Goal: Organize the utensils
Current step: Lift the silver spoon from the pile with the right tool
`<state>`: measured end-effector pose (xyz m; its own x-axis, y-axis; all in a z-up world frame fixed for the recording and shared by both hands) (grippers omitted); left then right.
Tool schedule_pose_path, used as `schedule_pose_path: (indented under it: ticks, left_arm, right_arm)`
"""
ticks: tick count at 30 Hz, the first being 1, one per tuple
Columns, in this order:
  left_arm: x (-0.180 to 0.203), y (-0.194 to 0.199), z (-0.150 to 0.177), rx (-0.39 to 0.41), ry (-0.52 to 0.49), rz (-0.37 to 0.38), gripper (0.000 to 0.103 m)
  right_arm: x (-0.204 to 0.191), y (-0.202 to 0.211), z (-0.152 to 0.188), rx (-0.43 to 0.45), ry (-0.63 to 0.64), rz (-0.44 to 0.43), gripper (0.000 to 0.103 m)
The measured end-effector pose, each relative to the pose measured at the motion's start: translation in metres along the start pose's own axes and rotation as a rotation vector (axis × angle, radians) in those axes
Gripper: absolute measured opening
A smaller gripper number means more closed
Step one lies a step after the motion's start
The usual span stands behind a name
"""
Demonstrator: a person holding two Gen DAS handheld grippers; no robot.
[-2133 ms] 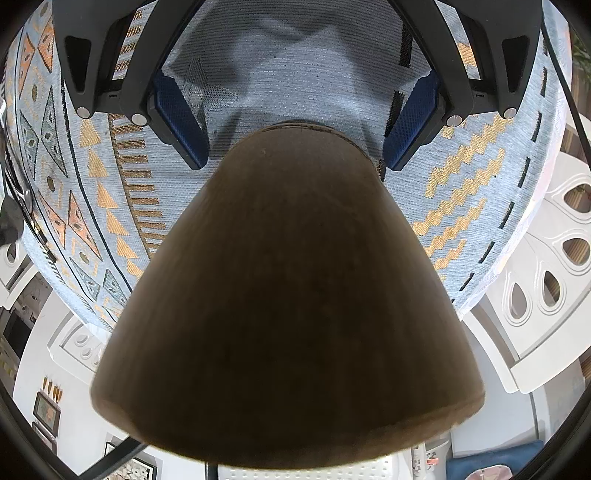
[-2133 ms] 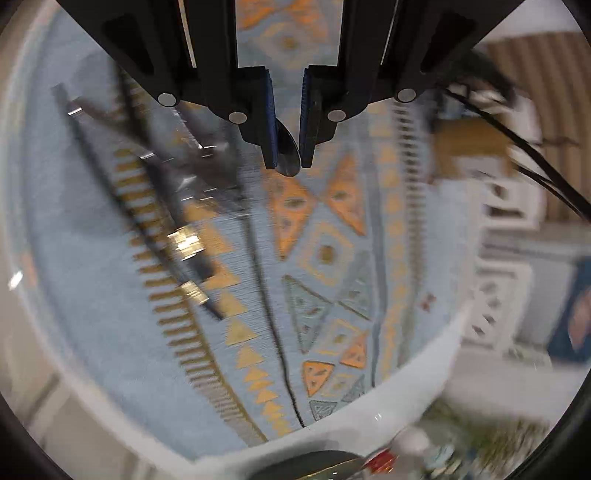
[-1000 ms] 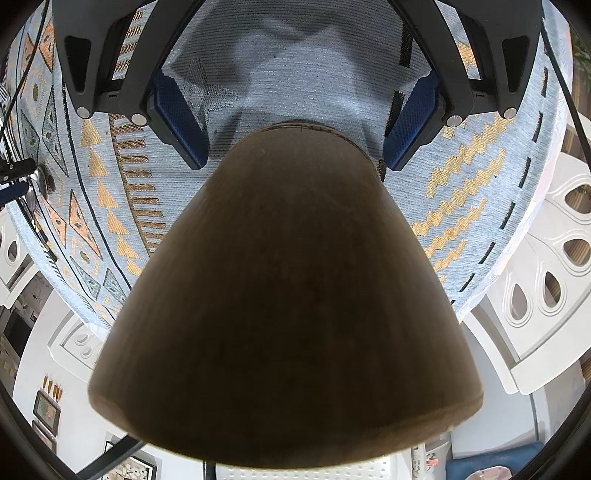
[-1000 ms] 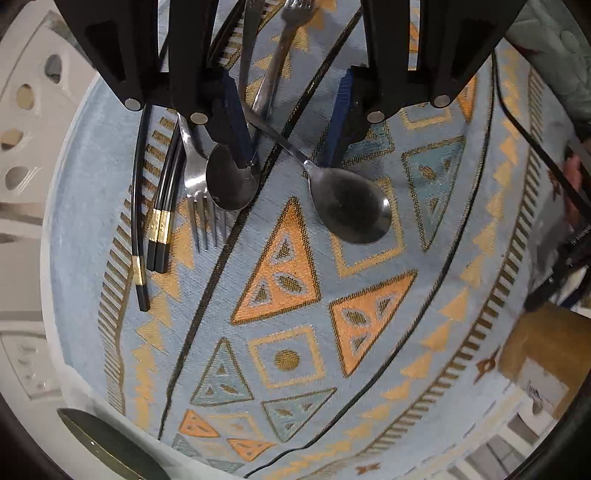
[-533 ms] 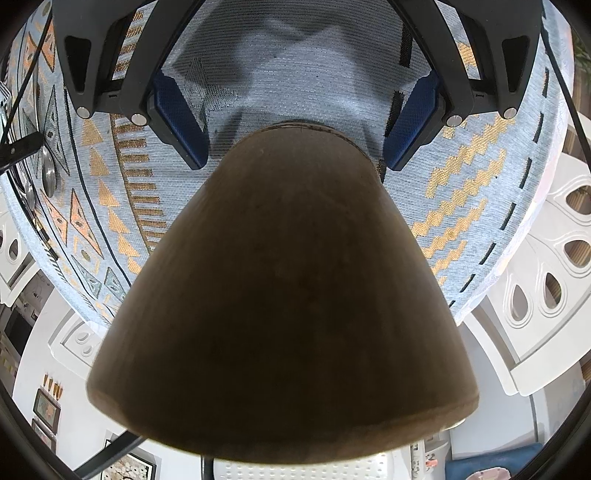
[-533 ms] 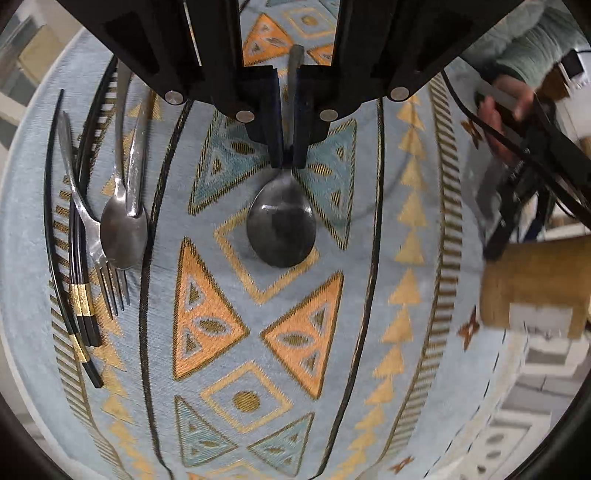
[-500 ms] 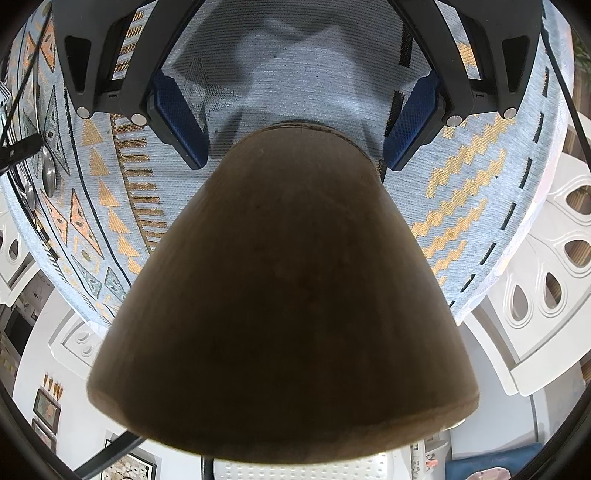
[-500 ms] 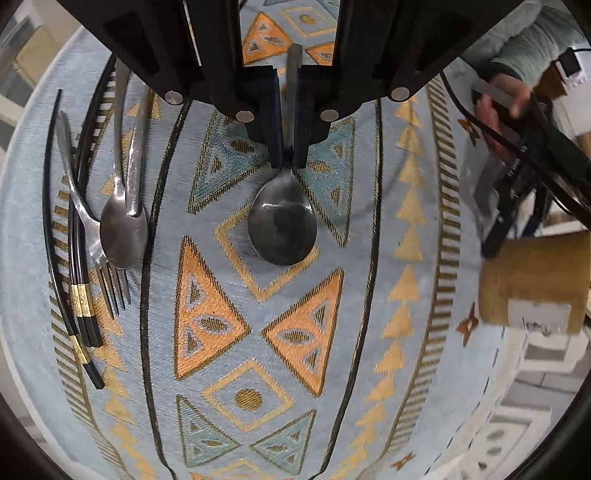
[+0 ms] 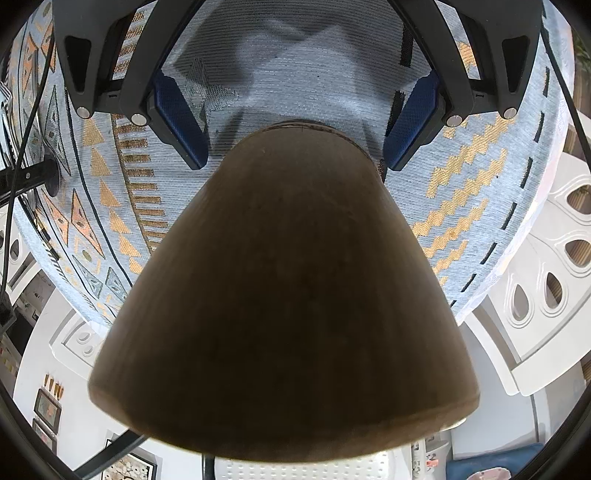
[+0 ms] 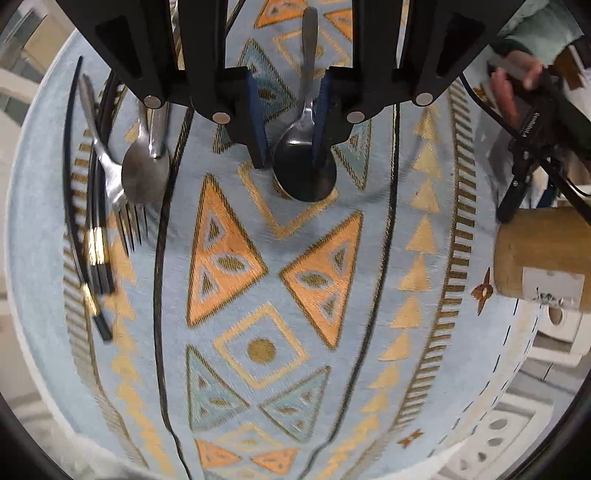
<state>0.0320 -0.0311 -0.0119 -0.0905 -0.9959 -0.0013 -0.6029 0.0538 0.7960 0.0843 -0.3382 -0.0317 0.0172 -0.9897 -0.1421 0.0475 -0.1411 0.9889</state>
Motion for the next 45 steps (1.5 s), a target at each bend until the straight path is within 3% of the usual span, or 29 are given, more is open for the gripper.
schedule_pose_path:
  ticks: [4,9,12,17,22,28,38,43,45]
  left_arm:
    - [0.000,0.000,-0.001,0.000,0.001,0.000,0.096]
    - [-0.001,-0.001,-0.001,0.001,0.003,0.002,0.096]
    - [-0.001,-0.001,-0.001,0.001,0.004,0.002,0.096]
    - [-0.001,-0.001,-0.001,0.001,0.004,0.003,0.096]
    - [0.000,-0.001,-0.002,0.001,0.004,0.002,0.096]
    - [-0.001,0.000,-0.001,0.001,0.004,0.002,0.096]
    - [-0.002,0.000,-0.001,0.001,0.005,0.003,0.096]
    - [-0.002,0.000,-0.001,0.001,0.006,0.004,0.096]
    - [-0.001,0.000,-0.001,0.001,0.006,0.003,0.096]
  right_arm:
    - [-0.021,-0.006,-0.004,-0.001,-0.023,0.062,0.024]
    - [-0.052,-0.011,-0.013,-0.013,-0.079,0.114,0.009]
    - [-0.055,0.002,-0.012,-0.021,-0.105,0.098,0.004]
    - [-0.060,0.014,-0.009,-0.046,-0.084,0.076,0.004]
    - [-0.074,0.004,-0.012,-0.063,-0.060,0.122,0.005]
    - [-0.082,0.002,-0.011,-0.087,-0.057,0.075,0.006]
    - [-0.107,-0.018,-0.002,-0.115,-0.037,0.076,0.006]
    - [-0.123,-0.013,-0.001,-0.057,0.006,0.078,0.006]
    - [-0.130,0.002,0.001,-0.003,0.009,0.018,0.005]
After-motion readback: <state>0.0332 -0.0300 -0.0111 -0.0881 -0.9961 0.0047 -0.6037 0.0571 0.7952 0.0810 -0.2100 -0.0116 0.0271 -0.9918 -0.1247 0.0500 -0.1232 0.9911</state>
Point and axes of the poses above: each gripper's, at about its wrist camera, not at the fingertips, and y roughly against the way its jaws point, x to its right, z to its underside, the point moved 2 cm from there along -y, roughly the way its jaws point, and after that the axes turned 3 degrees about -y, right-handed, at the moved point
